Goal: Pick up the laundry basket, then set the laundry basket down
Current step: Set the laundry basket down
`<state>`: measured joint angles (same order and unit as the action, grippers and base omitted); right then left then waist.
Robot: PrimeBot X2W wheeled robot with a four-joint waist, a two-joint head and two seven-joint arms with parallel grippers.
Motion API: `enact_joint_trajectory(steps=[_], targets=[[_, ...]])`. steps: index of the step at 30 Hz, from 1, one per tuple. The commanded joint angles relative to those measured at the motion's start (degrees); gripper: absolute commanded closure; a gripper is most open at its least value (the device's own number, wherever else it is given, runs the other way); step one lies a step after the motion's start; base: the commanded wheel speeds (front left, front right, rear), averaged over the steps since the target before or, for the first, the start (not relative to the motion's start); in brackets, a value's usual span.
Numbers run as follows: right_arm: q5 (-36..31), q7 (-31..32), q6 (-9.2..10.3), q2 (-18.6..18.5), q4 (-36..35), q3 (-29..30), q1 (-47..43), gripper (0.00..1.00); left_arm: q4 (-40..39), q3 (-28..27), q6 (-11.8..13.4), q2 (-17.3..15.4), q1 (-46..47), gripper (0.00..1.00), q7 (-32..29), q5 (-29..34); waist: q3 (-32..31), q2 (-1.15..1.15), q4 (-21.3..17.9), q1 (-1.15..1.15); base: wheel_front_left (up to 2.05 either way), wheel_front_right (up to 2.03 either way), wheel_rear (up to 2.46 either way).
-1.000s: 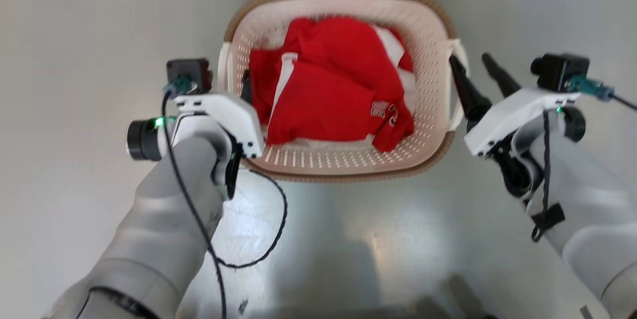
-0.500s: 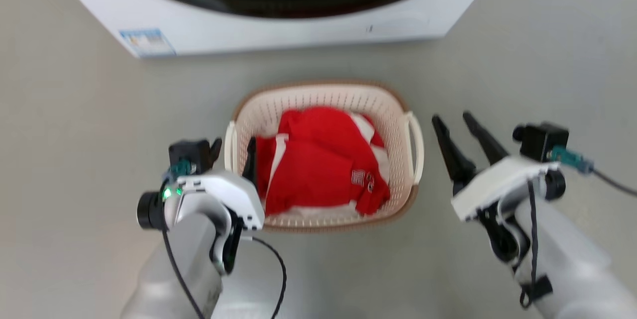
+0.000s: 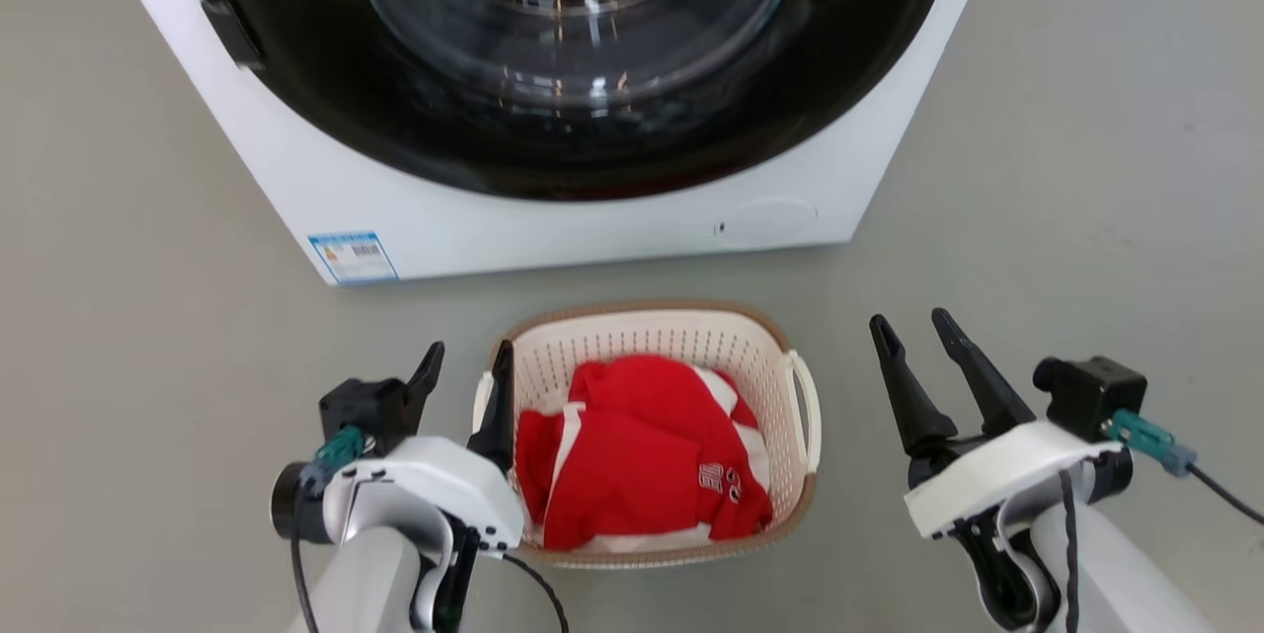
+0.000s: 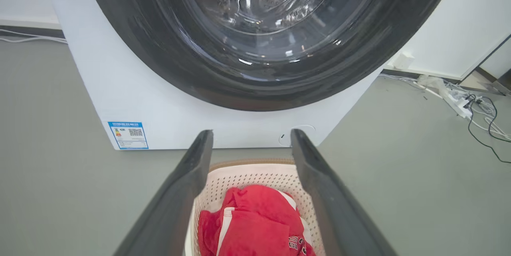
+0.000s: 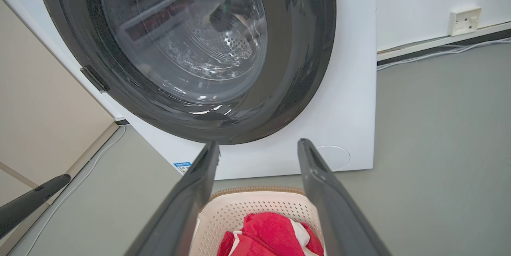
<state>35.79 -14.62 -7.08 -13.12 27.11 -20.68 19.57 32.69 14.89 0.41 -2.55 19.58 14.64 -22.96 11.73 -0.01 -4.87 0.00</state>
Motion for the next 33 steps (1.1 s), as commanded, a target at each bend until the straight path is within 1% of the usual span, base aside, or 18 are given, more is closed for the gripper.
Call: enact_joint_trajectory(steps=[1,8,15,18,25,28,33], targets=[[-1.3,-0.4,-0.41,0.3,-2.5,0.1,-1.5,0.00,-3.0,-2.4,-0.5,-0.5,-0.9,0.00,0.4,1.4,-1.8,0.01,0.2,0.00,0.00,0.00,0.00],[-3.7,-0.4,-0.41,1.5,-7.2,4.0,-4.8,0.00,-10.2,-4.8,-1.7,-0.4,-5.9,0.00,0.4,3.1,-4.2,0.01,0.3,0.00,0.00,0.00,0.00],[-8.8,-0.4,-0.41,3.5,-12.1,10.6,-8.9,0.00,-18.4,-6.1,-0.9,-0.3,-12.2,0.00,0.4,3.8,-7.4,0.01,0.4,0.00,0.00,0.00,0.00],[-10.8,-0.4,-0.41,4.3,-13.9,12.3,-10.7,0.00,-21.0,-6.5,-0.8,-0.3,-14.3,0.00,0.4,3.6,-8.5,0.01,0.4,0.00,0.00,0.00,0.00],[-14.8,-0.4,-0.41,5.2,-15.9,15.0,-13.5,0.00,-26.7,-8.2,-0.2,-0.3,-17.9,0.00,0.4,4.0,-10.3,0.01,0.5,0.00,0.00,0.00,0.00],[-16.4,-0.4,-0.41,5.5,-16.7,16.7,-14.0,0.00,-28.3,-8.7,-0.1,-0.3,-19.1,0.00,0.4,3.5,-10.6,0.01,0.5,0.00,0.00,0.00,0.00],[-17.8,-0.4,-0.41,5.9,-17.0,18.4,-14.4,0.00,-29.7,-9.1,-0.4,-0.3,-20.2,0.00,0.4,4.8,-10.8,0.01,0.6,0.00,0.00,0.00,0.00]])
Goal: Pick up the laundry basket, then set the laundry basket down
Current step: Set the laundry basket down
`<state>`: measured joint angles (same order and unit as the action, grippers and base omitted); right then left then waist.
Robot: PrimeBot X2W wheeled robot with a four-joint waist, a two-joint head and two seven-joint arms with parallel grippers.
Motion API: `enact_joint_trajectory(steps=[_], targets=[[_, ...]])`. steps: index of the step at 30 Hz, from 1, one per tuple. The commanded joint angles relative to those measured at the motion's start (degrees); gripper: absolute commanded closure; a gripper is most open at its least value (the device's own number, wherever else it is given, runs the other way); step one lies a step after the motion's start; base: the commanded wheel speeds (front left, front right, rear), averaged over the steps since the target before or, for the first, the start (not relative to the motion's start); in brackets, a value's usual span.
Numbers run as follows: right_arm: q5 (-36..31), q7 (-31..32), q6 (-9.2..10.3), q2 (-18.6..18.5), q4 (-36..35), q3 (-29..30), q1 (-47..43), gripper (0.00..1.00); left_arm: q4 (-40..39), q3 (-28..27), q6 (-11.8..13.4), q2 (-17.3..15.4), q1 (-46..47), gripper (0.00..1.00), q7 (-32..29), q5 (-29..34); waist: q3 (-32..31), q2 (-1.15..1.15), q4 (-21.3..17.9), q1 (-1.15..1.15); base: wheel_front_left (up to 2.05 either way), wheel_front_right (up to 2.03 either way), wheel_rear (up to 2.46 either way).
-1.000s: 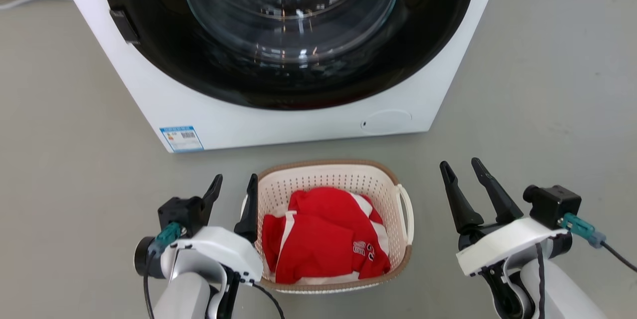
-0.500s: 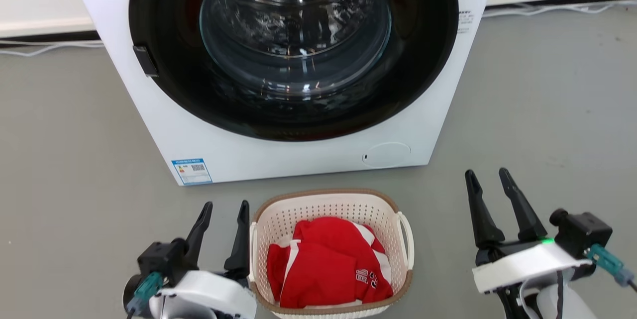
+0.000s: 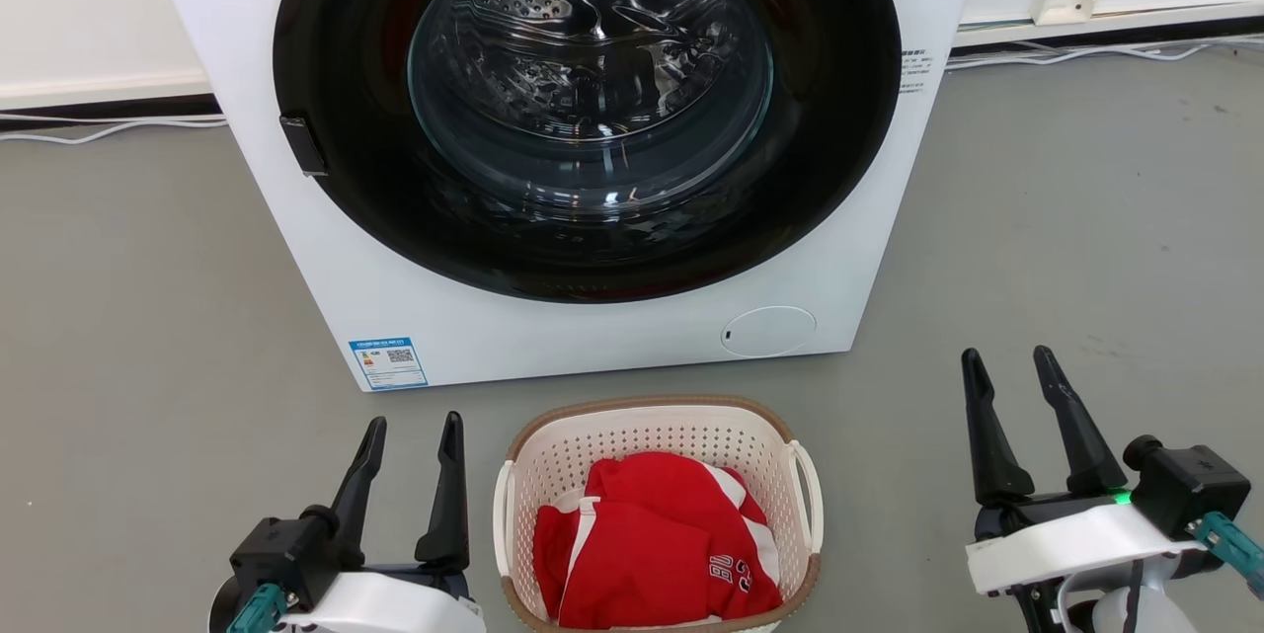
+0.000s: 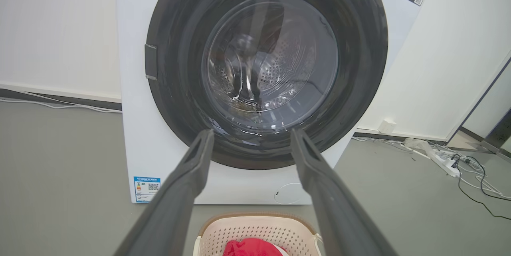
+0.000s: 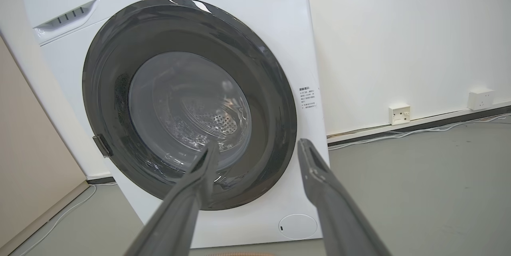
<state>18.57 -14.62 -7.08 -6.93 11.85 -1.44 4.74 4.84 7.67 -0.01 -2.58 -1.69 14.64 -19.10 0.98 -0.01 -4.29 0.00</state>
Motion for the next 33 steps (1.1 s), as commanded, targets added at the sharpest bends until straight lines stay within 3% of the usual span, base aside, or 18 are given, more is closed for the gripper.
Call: enact_joint_trajectory(steps=[1,33], targets=[[-0.9,-0.4,-0.41,-0.3,-1.7,-0.6,0.4,0.00,-2.0,-2.0,0.0,-0.3,1.0,0.00,0.4,1.2,0.0,0.01,0.0,0.00,0.00,0.00,0.00],[-2.5,-0.4,-0.41,-0.4,-1.2,-0.3,0.8,0.00,-1.5,-0.9,0.3,-0.3,1.0,0.00,0.4,1.1,0.3,0.01,0.1,0.00,0.00,0.00,0.00]])
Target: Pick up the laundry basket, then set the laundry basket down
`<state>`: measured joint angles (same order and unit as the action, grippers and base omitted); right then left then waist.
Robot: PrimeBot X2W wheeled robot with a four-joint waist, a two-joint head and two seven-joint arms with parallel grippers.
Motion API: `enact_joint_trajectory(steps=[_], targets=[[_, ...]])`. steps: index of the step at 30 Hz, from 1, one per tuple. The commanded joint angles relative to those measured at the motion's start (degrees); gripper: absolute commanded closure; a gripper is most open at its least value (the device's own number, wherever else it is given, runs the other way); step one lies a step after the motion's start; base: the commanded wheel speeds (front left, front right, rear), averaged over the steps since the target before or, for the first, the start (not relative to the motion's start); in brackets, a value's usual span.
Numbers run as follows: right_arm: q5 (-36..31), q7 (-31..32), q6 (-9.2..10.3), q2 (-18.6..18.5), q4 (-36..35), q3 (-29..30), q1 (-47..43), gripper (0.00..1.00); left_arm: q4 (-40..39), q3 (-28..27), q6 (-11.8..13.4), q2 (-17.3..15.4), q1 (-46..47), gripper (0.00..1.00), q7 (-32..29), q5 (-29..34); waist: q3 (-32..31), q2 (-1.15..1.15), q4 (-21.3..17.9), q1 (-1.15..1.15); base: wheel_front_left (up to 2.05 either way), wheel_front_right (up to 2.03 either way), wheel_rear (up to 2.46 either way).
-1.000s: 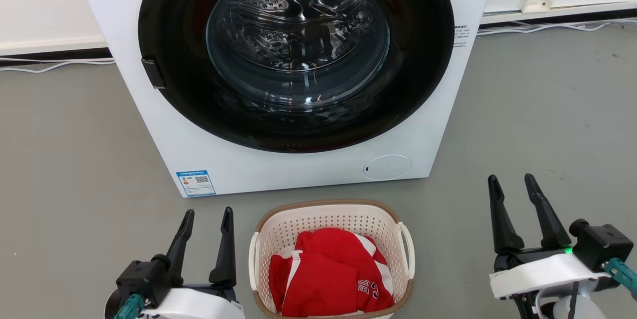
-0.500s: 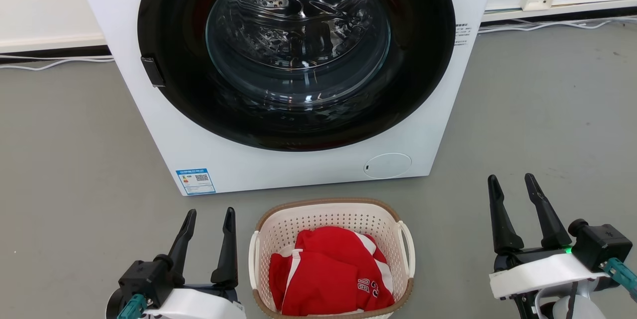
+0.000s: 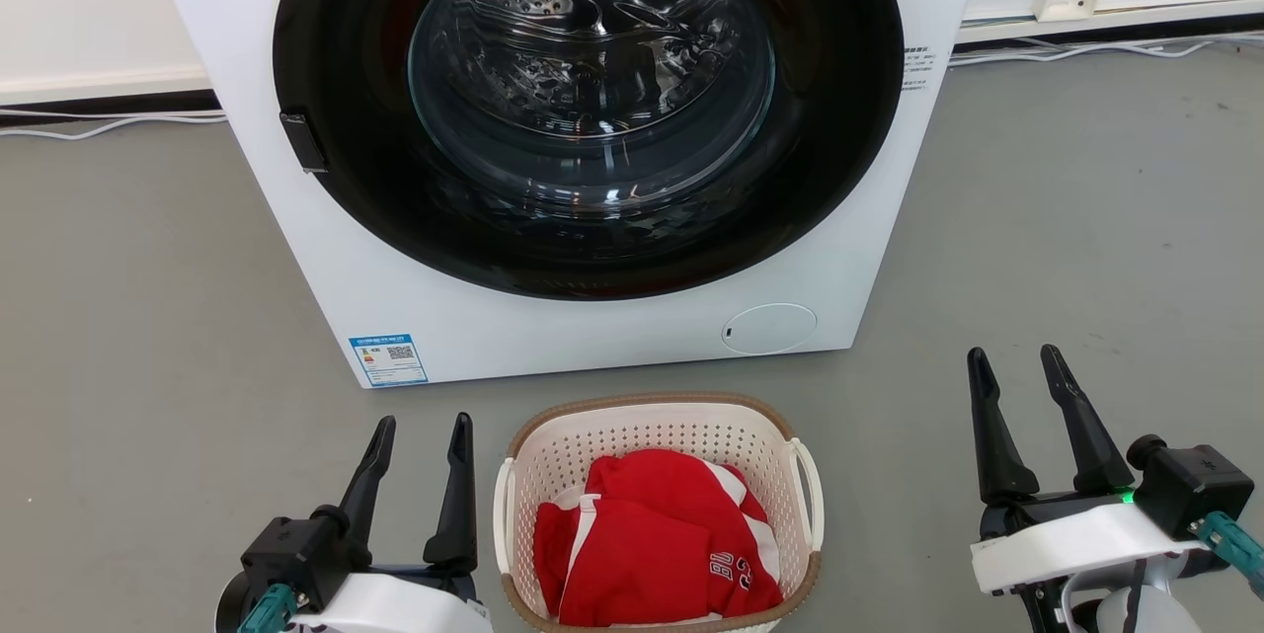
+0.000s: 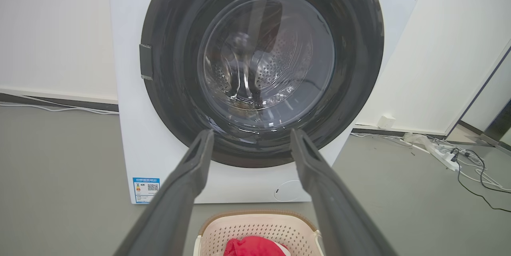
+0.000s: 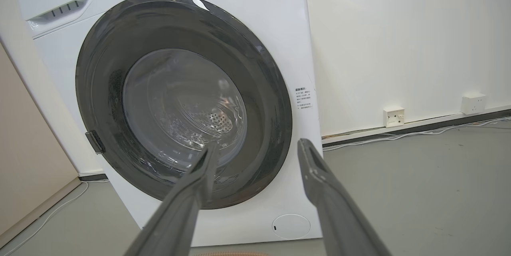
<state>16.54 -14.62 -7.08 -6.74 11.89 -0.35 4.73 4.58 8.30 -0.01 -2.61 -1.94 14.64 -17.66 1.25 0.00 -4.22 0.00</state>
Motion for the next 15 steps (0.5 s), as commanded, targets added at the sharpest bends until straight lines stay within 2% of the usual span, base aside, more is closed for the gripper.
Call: enact_joint_trajectory(steps=[1,11,12,15], targets=[[-0.4,-0.4,-0.41,-0.6,-1.2,-1.4,0.9,0.00,-1.2,-1.5,0.3,-0.3,1.3,0.00,0.4,-0.4,0.0,0.00,0.0,0.00,0.00,0.00,0.00],[0.1,-0.4,-0.41,-0.5,-1.1,-1.7,0.9,0.00,-1.2,-1.6,0.0,-0.3,1.2,0.00,0.4,-1.3,-0.1,0.00,-0.3,0.00,0.00,0.00,0.00],[0.1,0.0,0.00,0.0,0.1,-0.2,0.0,1.00,0.1,0.0,-0.1,0.0,0.0,1.00,0.0,-1.1,-0.1,0.00,-0.3,0.00,0.00,0.00,0.00],[0.6,0.2,0.01,0.3,1.3,-0.2,-0.3,1.00,1.5,0.0,-0.1,0.2,-0.2,1.00,-0.1,-1.6,-0.1,0.00,-0.2,0.00,0.00,0.00,0.00]])
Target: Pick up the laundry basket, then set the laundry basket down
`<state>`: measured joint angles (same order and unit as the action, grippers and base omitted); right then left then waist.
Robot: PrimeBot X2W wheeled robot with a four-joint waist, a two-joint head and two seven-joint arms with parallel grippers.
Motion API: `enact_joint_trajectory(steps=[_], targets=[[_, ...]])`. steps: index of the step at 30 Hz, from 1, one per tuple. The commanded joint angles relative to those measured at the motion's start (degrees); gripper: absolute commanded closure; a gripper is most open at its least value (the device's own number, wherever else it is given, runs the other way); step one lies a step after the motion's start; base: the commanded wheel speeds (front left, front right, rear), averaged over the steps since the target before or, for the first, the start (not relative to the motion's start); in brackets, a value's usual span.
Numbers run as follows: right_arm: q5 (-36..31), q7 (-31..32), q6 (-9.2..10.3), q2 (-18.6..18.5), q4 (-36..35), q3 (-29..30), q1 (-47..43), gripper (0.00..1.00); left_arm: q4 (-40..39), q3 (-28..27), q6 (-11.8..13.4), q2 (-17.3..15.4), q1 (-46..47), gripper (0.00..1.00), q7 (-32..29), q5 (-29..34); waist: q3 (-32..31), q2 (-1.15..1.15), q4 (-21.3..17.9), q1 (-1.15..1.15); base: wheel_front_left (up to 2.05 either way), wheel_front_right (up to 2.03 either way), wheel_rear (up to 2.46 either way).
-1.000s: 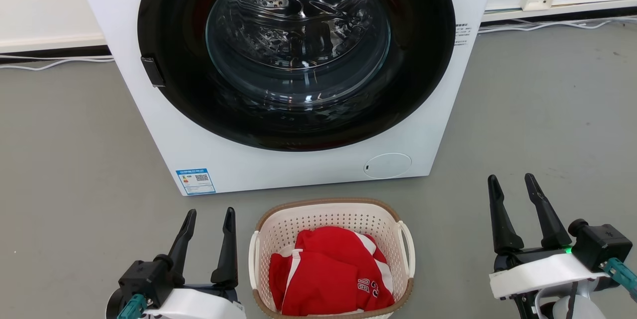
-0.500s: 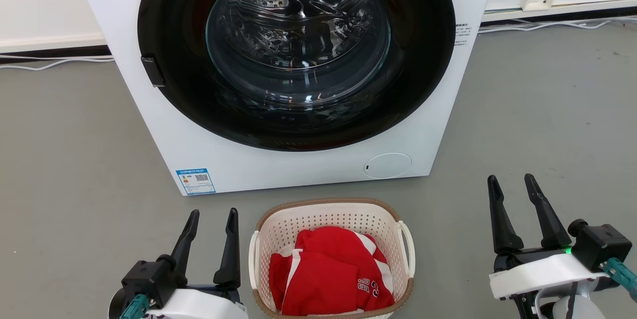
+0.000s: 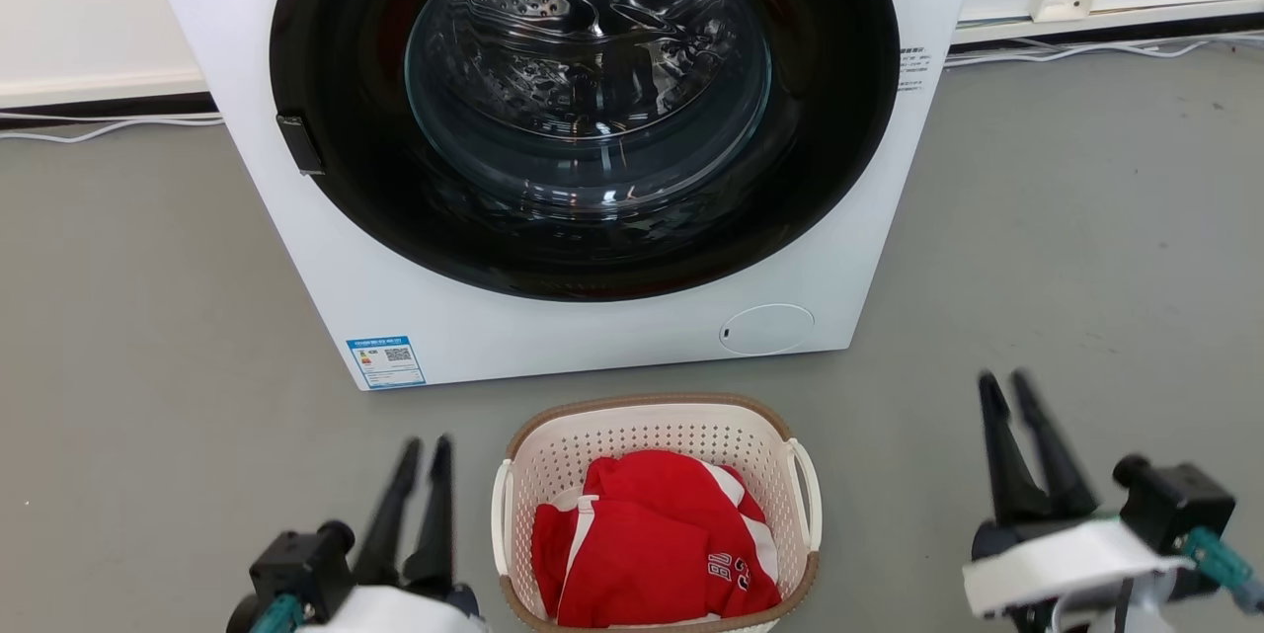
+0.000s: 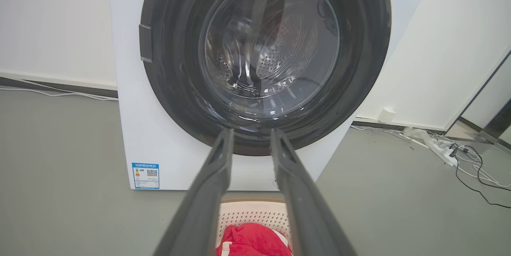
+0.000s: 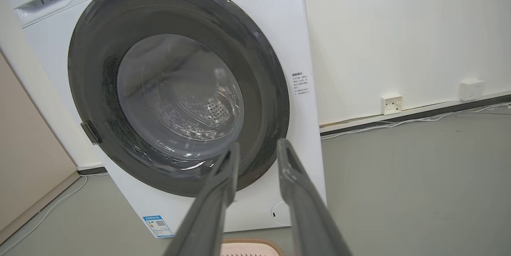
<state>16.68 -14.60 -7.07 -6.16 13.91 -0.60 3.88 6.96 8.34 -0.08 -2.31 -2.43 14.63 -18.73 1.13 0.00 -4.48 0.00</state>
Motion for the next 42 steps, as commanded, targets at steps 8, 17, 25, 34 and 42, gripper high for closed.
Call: enact_joint_trajectory(steps=[8,17,25,34,42], targets=[[5.5,1.5,-0.03,0.0,-0.8,0.5,0.6,1.00,-0.5,-0.7,-0.5,-0.4,0.7,1.00,-1.2,-5.6,-0.2,0.00,0.3,-0.06,0.00,0.00,0.00],[10.3,2.9,-0.06,0.2,-0.6,1.0,0.8,1.00,0.2,-1.4,-1.0,-0.6,1.4,1.00,-2.4,-10.6,-0.1,0.00,0.6,0.00,0.00,0.00,0.00],[15.1,4.2,-0.08,0.4,-0.6,1.4,0.9,1.00,0.8,-2.1,-1.5,-0.8,2.0,1.00,-3.5,-15.5,-0.2,0.00,0.9,0.00,0.00,0.00,0.00],[20.5,5.7,-0.11,0.7,-0.5,2.0,1.0,1.00,1.4,-3.0,-2.0,-1.0,2.6,1.00,-4.9,-20.9,-0.3,0.00,1.2,0.00,0.00,0.00,0.00],[25.4,7.1,-0.14,0.9,-0.5,2.4,1.1,1.00,1.8,-3.8,-2.5,-1.2,3.1,1.00,-6.1,-25.8,-0.3,0.00,1.5,0.00,0.00,0.00,0.00]])
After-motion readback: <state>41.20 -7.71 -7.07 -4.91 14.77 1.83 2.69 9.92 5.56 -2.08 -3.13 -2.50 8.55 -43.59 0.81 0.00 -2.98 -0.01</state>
